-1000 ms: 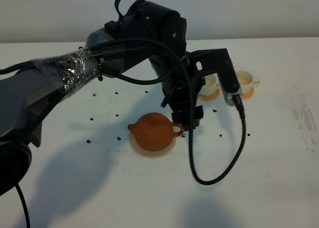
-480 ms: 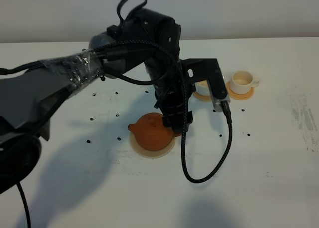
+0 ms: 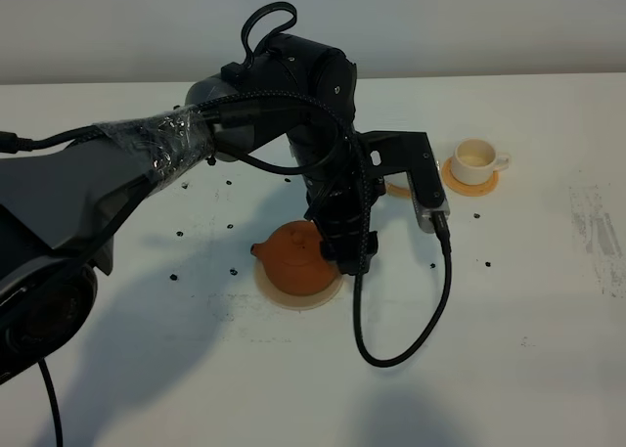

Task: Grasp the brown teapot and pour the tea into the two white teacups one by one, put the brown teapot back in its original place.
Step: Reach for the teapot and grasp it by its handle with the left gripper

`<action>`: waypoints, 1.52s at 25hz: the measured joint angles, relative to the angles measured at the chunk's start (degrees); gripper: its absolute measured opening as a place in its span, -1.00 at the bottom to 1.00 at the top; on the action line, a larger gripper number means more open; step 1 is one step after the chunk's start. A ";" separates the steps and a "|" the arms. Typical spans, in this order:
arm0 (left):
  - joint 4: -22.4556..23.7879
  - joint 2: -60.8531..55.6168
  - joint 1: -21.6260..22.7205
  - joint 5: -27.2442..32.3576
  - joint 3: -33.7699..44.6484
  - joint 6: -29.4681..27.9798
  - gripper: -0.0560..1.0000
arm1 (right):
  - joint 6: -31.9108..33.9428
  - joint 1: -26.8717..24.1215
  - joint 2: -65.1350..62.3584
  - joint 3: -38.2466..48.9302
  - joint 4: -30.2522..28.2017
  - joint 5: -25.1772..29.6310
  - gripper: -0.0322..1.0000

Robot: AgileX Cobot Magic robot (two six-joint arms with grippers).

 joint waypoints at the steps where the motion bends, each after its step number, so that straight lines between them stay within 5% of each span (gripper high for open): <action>1: -0.05 0.00 0.02 0.30 0.00 0.33 0.38 | 0.00 0.00 0.00 0.00 0.00 0.00 0.08; 38: -4.25 2.00 0.21 -0.90 2.67 3.42 0.38 | 0.00 0.00 0.00 0.00 0.00 0.00 0.08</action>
